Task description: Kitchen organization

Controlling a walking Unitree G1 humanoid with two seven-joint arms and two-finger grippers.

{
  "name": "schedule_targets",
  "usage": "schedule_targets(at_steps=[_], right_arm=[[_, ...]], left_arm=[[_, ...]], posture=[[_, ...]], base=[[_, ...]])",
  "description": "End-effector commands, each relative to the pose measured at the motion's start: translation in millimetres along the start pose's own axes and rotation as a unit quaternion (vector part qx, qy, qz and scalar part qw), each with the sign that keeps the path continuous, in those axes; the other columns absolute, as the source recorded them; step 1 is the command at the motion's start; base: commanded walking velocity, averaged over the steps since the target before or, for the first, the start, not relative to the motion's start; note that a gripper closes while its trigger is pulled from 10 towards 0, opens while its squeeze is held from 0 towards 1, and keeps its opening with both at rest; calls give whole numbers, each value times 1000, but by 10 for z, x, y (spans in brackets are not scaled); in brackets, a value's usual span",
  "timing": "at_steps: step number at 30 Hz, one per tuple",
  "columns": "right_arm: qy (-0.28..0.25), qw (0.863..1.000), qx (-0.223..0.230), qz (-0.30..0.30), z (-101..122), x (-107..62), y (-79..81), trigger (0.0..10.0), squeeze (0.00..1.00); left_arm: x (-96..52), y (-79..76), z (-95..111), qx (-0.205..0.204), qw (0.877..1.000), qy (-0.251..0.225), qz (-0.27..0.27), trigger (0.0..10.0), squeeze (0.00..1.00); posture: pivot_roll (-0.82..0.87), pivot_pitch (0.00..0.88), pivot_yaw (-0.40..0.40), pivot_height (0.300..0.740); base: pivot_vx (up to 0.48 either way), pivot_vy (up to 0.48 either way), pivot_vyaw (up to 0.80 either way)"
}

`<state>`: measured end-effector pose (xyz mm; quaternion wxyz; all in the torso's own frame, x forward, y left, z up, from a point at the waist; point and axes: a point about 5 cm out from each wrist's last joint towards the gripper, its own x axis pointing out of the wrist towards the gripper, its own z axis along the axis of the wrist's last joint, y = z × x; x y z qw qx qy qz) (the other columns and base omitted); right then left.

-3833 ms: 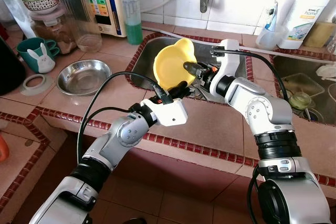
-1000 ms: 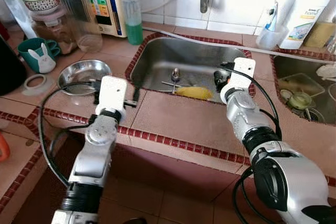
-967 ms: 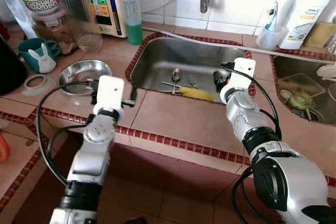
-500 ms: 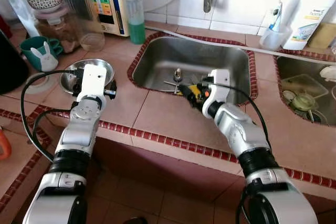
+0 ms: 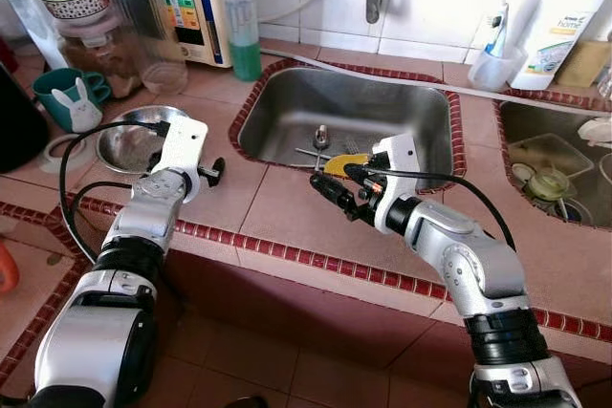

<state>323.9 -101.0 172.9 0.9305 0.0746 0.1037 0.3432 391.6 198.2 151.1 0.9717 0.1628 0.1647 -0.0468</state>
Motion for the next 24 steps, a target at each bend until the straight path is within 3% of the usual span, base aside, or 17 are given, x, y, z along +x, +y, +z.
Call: schedule_targets(at_steps=[1,2,3,4,6,7,8,24], right_arm=[[0,1000,0,3,16,-24,30,10000,0],[2,1000,1,1,18,-28,33,10000,0],[2,1000,1,1,19,-29,35,10000,0],[2,1000,1,0,20,-30,37,10000,0],[3,1000,0,-1,31,-28,33,10000,0],[4,1000,1,-1,34,-30,33,10000,0],[4,1000,0,-3,38,-29,29,10000,0],[6,1000,0,-11,81,-16,5,10000,0]], left_arm=[[7,-27,-135,5,999,33,-17,10000,0],[8,-15,-137,11,999,34,-21,8941,0],[7,-6,-139,14,999,34,-21,4902,0],[7,0,-140,16,999,34,-21,4902,0],[4,15,-147,14,999,35,-23,1020,0],[4,17,-149,15,999,35,-24,1020,0],[3,19,-154,13,999,34,-26,0,0],[10,-2,-161,8,999,19,-31,0,0]], posture=[[13,115,44,740],[14,115,44,740],[14,115,44,740],[14,115,44,740],[16,113,41,740],[16,113,41,740],[17,111,39,740],[16,104,32,740]], base=[[0,0,0],[0,0,0],[0,0,0],[0,0,0],[0,0,0],[0,0,0],[0,0,0],[0,0,0]])
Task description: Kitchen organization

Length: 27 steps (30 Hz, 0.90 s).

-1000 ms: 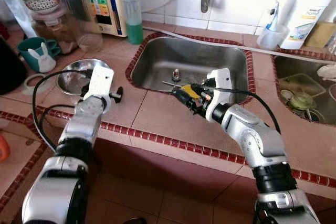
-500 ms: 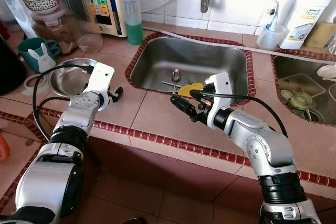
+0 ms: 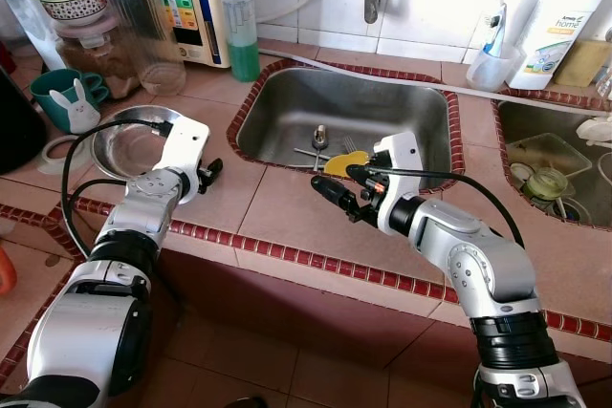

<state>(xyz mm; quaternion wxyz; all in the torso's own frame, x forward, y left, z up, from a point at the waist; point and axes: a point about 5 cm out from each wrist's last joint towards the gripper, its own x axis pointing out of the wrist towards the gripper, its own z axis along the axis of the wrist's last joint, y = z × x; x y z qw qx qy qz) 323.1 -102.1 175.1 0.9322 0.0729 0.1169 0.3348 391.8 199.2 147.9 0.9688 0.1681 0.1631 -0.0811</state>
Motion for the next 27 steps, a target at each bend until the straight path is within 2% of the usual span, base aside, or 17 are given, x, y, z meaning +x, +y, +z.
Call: schedule_targets(at_steps=[1,10,23,27], right_arm=[[-6,1000,-4,-2,61,0,4,10000,0],[-4,1000,1,-5,47,6,-8,10000,0],[-4,1000,4,-6,32,17,-7,10000,0],[-3,1000,5,-9,23,19,-15,10000,0]], left_arm=[[-2,-12,-125,-4,1000,24,1,0,0],[6,-145,-138,-3,1000,8,-27,0,0],[-2,-200,-64,-5,999,-29,-20,0,0],[-27,-229,-43,-9,998,-54,-9,0,0]], posture=[[16,104,32,740],[18,104,33,740],[24,101,31,740],[25,102,32,740]], base=[[0,0,0],[0,0,0],[0,0,0],[0,0,0]])
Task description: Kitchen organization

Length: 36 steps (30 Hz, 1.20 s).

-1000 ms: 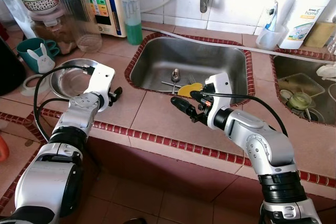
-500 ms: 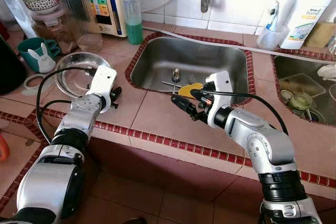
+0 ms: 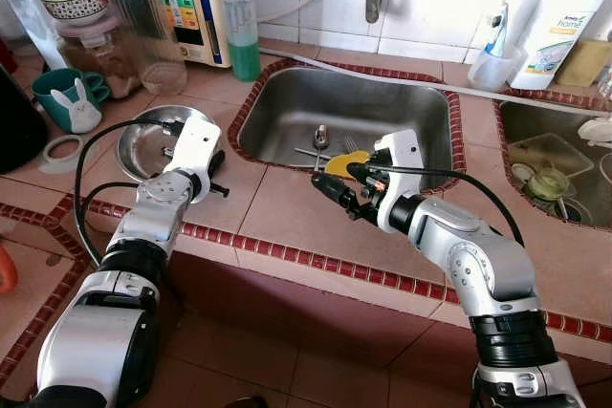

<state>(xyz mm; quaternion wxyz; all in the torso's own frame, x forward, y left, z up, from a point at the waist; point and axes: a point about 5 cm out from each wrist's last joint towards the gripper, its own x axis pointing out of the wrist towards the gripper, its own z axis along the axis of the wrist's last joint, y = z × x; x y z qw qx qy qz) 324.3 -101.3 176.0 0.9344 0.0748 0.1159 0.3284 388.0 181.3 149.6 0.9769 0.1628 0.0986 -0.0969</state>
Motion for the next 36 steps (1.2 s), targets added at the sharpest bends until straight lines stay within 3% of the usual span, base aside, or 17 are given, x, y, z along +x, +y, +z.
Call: schedule_targets(at_steps=[1,12,18,21,22,27,29,30,32,33,34,36], right_arm=[[-1,1000,3,-3,12,7,-16,10000,0],[-1,1000,3,-8,16,23,-34,10000,0],[-14,999,13,-26,23,54,-70,10000,0],[-40,998,25,-52,93,62,-144,10000,0],[-65,994,37,-78,168,54,-235,10000,0],[-88,989,57,-103,250,33,-348,10000,0],[-105,985,65,-124,342,5,-473,10000,0],[-105,985,65,-124,342,5,-473,10000,0],[-115,982,68,-131,422,-6,-530,10000,0],[-115,982,68,-131,422,-6,-530,10000,0],[-122,981,74,-129,475,7,-540,10000,0],[-124,981,76,-127,491,13,-540,10000,0]], left_arm=[[-23,-69,-110,-10,1000,11,-4,0,0],[-80,-69,-82,0,1000,-13,10,0,0],[-167,-50,118,90,989,-103,57,0,0],[-219,-112,161,119,982,-134,59,0,0],[-268,-184,196,153,973,-162,53,0,0],[-318,-256,209,174,966,-185,45,0,0],[-381,-371,223,213,952,-216,28,0,0],[-381,-371,223,213,952,-216,28,0,0],[-442,-511,244,271,929,-251,4,0,0],[-442,-511,244,271,929,-251,4,0,0],[-478,-620,248,312,910,-271,-19,0,0],[-486,-652,247,325,904,-276,-26,0,0]], posture=[[25,102,32,740],[32,99,32,740],[38,98,34,740],[40,98,34,740],[43,100,32,740],[43,102,29,740],[42,105,28,740],[42,105,28,740],[39,107,27,740],[39,107,27,740],[37,107,26,740],[37,107,25,740]], base=[[0,0,0],[0,0,0],[0,0,0],[0,0,0],[0,0,0],[0,0,0],[0,0,0],[0,0,0],[0,0,0],[0,0,0],[0,0,0],[0,0,0]])
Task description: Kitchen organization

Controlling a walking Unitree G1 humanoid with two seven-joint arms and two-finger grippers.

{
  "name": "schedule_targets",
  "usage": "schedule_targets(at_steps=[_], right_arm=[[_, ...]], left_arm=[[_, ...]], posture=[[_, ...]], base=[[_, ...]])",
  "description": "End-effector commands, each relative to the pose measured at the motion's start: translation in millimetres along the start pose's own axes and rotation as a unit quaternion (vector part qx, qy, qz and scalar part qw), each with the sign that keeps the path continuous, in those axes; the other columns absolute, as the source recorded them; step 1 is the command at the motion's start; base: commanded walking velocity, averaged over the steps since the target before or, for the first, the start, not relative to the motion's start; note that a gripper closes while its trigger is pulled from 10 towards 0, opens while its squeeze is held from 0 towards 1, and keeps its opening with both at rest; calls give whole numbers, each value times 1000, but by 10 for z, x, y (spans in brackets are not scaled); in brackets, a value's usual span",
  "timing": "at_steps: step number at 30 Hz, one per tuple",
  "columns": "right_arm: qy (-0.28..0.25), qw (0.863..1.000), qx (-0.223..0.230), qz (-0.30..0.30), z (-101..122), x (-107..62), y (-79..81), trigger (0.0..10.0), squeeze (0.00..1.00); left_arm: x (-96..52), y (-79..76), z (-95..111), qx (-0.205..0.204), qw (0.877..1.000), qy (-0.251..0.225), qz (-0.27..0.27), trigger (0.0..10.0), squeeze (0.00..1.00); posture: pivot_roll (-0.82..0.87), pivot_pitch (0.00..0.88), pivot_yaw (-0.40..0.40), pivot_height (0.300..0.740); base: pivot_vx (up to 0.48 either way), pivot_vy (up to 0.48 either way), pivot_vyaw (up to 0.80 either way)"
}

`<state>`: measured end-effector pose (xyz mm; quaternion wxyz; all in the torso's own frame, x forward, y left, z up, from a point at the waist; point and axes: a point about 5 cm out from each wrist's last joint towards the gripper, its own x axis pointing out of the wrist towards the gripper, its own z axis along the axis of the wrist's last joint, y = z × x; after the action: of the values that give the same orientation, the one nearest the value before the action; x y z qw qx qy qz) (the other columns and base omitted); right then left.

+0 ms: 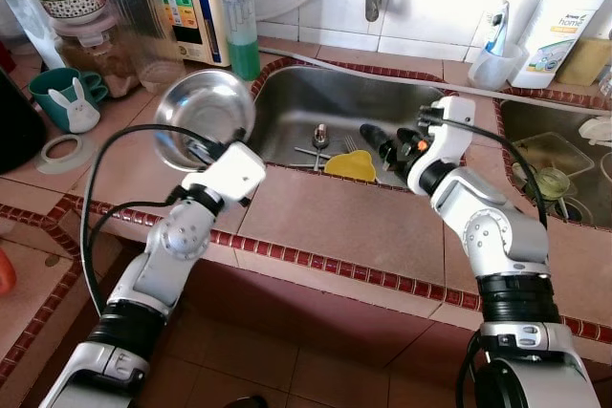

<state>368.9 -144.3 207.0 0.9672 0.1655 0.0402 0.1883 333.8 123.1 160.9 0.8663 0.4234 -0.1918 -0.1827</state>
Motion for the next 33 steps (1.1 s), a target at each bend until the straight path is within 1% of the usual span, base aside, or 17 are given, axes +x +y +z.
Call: schedule_targets(at_steps=[1,3,6,8,13,14,16,18,24,28,29,30,31,32,33], right_arm=[[-10,1000,11,10,77,32,29,10000,0],[-7,998,31,46,129,72,113,10000,0],[-15,995,44,83,237,104,222,10000,0],[-25,994,32,102,311,116,286,10000,0],[-37,992,33,113,375,136,337,10000,0],[-36,992,35,118,380,157,375,10000,0],[-32,991,33,123,368,179,416,10000,0],[-19,992,19,124,349,213,449,10000,0],[-10,990,16,137,369,257,517,10000,0],[13,991,1,131,316,289,524,10000,0],[20,992,-1,124,298,295,508,8549,0],[25,993,-2,120,285,299,497,8549,0],[28,994,-8,109,274,305,472,4157,0],[30,994,-12,101,267,310,454,4157,0],[32,995,-13,92,263,316,430,431,0]], left_arm=[[-6,-37,102,30,999,-37,-16,0,0],[-2,-107,155,42,997,-60,-39,0,0],[15,-163,214,64,993,-84,-59,0,0],[41,-188,240,77,990,-95,-68,0,0],[70,-212,273,94,987,-110,-74,0,0],[92,-236,291,99,985,-115,-78,0,0],[108,-261,314,105,983,-123,-84,0,0],[134,-284,355,103,982,-131,-84,0,0],[160,-333,413,107,980,-144,-89,0,0],[186,-349,444,107,979,-152,-86,0,0],[191,-352,448,108,979,-153,-85,0,0],[194,-353,451,109,978,-154,-85,0,0],[198,-352,457,108,978,-155,-83,0,0],[202,-351,461,108,979,-155,-82,0,0],[203,-351,465,108,978,-156,-81,0,0]], posture=[[36,108,25,740],[35,109,24,740],[33,109,23,740],[33,109,21,740],[29,110,21,740],[25,111,22,740],[25,111,22,740],[25,109,21,740],[23,110,20,740],[22,110,17,740],[23,110,16,740],[23,110,16,740],[23,110,16,740],[23,110,16,740],[24,108,16,740]], base=[[0,0,0],[0,0,0],[0,0,0],[0,0,0],[0,0,0],[0,0,0],[0,0,0],[0,0,0],[0,0,0],[0,0,0],[0,0,0],[0,0,0],[0,0,0],[0,0,0],[0,0,0]])
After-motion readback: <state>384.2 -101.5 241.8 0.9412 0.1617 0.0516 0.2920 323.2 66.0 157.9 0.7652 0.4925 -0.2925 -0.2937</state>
